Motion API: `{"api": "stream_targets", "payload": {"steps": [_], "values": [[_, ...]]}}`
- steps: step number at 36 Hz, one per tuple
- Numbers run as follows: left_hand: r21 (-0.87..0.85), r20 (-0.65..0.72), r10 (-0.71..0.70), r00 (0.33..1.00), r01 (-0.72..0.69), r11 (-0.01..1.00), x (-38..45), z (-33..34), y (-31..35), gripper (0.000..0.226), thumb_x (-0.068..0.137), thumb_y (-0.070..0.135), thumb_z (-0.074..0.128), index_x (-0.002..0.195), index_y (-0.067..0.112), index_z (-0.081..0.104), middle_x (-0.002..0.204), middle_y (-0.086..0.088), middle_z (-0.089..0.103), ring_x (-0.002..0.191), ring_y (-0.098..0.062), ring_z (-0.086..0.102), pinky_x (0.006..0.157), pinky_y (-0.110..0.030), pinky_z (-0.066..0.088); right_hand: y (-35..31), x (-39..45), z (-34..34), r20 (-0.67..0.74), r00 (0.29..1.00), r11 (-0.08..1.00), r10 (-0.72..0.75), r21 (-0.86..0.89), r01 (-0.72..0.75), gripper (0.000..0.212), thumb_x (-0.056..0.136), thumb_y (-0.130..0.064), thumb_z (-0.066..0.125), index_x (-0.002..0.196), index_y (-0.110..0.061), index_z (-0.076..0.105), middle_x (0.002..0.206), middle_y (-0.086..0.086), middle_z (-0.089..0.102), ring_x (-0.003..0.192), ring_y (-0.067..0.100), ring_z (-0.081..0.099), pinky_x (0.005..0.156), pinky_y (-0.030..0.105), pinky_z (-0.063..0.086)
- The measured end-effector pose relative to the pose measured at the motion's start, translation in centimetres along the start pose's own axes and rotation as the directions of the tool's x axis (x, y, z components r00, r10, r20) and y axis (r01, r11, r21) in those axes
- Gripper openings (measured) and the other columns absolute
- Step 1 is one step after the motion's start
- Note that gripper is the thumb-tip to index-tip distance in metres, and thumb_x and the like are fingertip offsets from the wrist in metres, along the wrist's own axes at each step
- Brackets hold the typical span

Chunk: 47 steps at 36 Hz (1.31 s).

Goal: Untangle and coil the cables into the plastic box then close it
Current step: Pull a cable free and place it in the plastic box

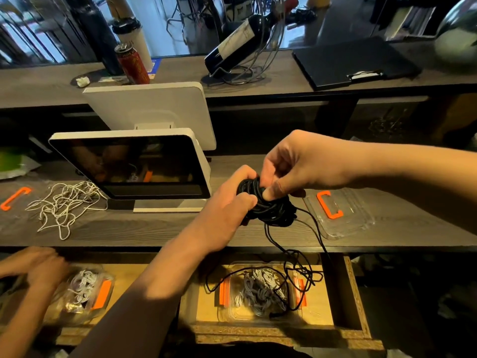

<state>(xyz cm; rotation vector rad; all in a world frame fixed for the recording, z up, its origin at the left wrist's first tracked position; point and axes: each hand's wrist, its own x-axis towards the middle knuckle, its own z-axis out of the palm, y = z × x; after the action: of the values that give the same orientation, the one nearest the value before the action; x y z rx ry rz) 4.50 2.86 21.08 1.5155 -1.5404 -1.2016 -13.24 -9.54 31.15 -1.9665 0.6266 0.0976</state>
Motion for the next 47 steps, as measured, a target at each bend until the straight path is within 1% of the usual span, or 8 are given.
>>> {"api": "stream_targets", "payload": {"steps": [2, 4, 10, 13, 18, 35, 42, 47], "values": [[-0.128, 0.096, 0.187, 0.978, -0.174, 0.976, 0.7, 1.0, 3.5, 0.047, 0.072, 0.046, 0.046, 0.104, 0.012, 0.049, 0.080, -0.009, 0.049, 0.067, -0.015, 0.047, 0.052, -0.023, 0.038, 0.3, 0.0, 0.3, -0.053, 0.998, 0.999, 0.019, 0.036, -0.017, 0.009, 0.082, -0.013, 0.076, 0.088, -0.008, 0.071, 0.074, -0.002, 0.069, 0.064, 0.007, 0.062, 0.056, 0.017, 0.049], [-0.137, -0.109, 0.110, 0.988, -0.125, 0.983, 0.8, 0.8, 3.4, 0.045, 0.070, 0.049, 0.045, 0.101, 0.017, 0.050, 0.081, -0.007, 0.050, 0.067, -0.013, 0.048, 0.053, -0.023, 0.038, 0.5, -0.1, 0.6, -0.149, 0.988, 0.994, 0.050, 0.104, -0.035, 0.009, 0.080, -0.013, 0.078, 0.083, -0.009, 0.070, 0.070, -0.003, 0.070, 0.060, 0.005, 0.062, 0.053, 0.016, 0.048], [-0.139, -0.297, 0.081, 0.951, -0.128, 0.982, 1.6, 1.1, 2.7, 0.047, 0.068, 0.052, 0.042, 0.102, 0.021, 0.053, 0.087, -0.006, 0.053, 0.071, -0.019, 0.051, 0.049, -0.021, 0.040, 0.8, -0.7, 2.1, -0.359, 0.927, 0.993, -0.105, -0.080, 0.081, 0.009, 0.082, -0.020, 0.078, 0.085, -0.019, 0.070, 0.077, -0.005, 0.070, 0.072, -0.002, 0.067, 0.063, 0.014, 0.053], [-0.208, -0.327, 0.040, 0.944, -0.113, 0.972, 1.7, 1.0, 2.8, 0.046, 0.067, 0.049, 0.045, 0.102, 0.020, 0.053, 0.091, -0.008, 0.052, 0.072, -0.021, 0.050, 0.046, -0.019, 0.040, 1.3, -1.0, 2.5, -0.359, 0.922, 0.988, -0.142, -0.102, 0.113, 0.016, 0.085, -0.013, 0.074, 0.092, -0.025, 0.068, 0.086, -0.006, 0.070, 0.081, 0.002, 0.068, 0.076, 0.019, 0.057], [-0.259, -0.251, -0.030, 0.968, -0.037, 0.965, 1.7, 1.3, 3.0, 0.031, 0.078, 0.029, 0.040, 0.103, 0.015, 0.050, 0.087, -0.011, 0.050, 0.069, -0.021, 0.048, 0.048, -0.017, 0.039, 1.5, -1.0, 2.3, -0.333, 0.920, 0.966, -0.207, -0.217, 0.139, 0.019, 0.089, -0.014, 0.070, 0.098, -0.030, 0.065, 0.088, -0.013, 0.066, 0.083, -0.006, 0.064, 0.071, 0.012, 0.052], [-0.192, -0.192, 0.000, 0.981, -0.038, 0.981, 0.9, 1.4, 1.6, 0.035, 0.069, 0.051, 0.042, 0.094, 0.029, 0.051, 0.084, -0.009, 0.050, 0.070, -0.016, 0.050, 0.054, -0.024, 0.041, 1.8, 0.2, 2.6, -0.209, 0.956, 0.969, -0.206, -0.180, 0.170, 0.009, 0.089, -0.010, 0.069, 0.097, -0.014, 0.072, 0.090, -0.008, 0.068, 0.088, -0.002, 0.067, 0.073, 0.015, 0.055], [-0.390, -0.332, -0.042, 0.942, -0.097, 0.916, 0.7, 1.0, 0.8, 0.049, 0.073, 0.048, 0.049, 0.108, 0.015, 0.057, 0.097, -0.011, 0.060, 0.074, -0.014, 0.062, 0.056, -0.026, 0.047, 3.9, 0.4, 2.7, -0.432, 0.890, 0.974, -0.144, 0.099, 0.206, 0.032, 0.085, -0.036, 0.070, 0.110, -0.018, 0.064, 0.100, -0.003, 0.066, 0.092, 0.007, 0.065, 0.080, 0.019, 0.054], [-0.516, -0.277, -0.150, 0.949, -0.015, 0.856, 0.8, 2.1, -0.5, 0.035, 0.083, 0.028, 0.042, 0.111, 0.016, 0.059, 0.099, -0.010, 0.063, 0.072, -0.013, 0.063, 0.059, -0.027, 0.047, 7.5, 1.0, 6.0, -0.206, 0.973, 0.802, 0.103, 0.595, 0.042, 0.043, 0.088, -0.044, 0.061, 0.120, -0.015, 0.063, 0.113, 0.007, 0.067, 0.099, 0.019, 0.069, 0.078, 0.031, 0.058]]}}
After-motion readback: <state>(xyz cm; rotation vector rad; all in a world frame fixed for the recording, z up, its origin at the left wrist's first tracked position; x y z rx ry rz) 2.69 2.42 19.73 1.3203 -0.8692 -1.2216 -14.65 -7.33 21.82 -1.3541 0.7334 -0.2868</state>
